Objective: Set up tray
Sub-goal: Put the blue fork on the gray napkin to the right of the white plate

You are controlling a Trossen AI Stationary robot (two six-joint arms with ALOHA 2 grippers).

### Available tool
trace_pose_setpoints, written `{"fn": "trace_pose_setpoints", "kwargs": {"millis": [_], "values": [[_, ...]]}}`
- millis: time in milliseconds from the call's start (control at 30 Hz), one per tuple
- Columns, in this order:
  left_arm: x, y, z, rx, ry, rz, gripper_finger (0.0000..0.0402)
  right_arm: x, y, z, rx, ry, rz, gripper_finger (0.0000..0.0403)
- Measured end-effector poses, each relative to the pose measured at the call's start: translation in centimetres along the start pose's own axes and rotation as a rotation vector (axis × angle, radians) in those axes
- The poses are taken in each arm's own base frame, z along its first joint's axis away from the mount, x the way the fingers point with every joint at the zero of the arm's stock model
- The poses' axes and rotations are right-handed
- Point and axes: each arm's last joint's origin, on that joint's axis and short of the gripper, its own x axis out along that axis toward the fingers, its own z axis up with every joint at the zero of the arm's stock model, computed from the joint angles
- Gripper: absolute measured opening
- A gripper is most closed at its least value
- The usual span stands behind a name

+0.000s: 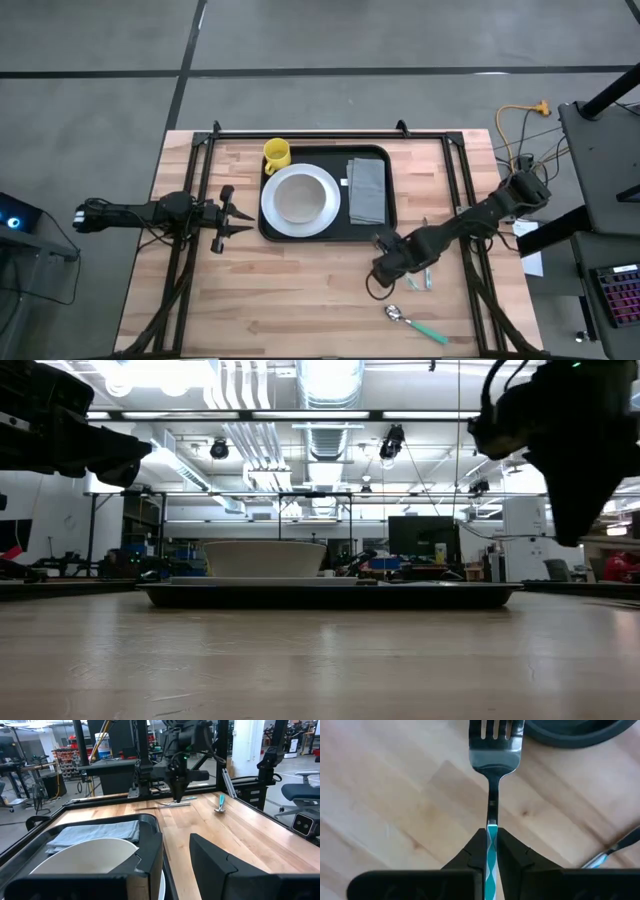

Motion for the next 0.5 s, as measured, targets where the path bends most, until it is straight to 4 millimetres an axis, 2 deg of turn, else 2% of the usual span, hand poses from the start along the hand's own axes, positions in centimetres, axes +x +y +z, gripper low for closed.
{"fn": "trace_pose_setpoints", "kwargs": {"millis": [500], "values": [[0.0,0.0,0.0,0.000,0.000,0.000,0.0083,1.1,-2.3,5.3,0.150,-0.012,-0.047,0.0018]]}}
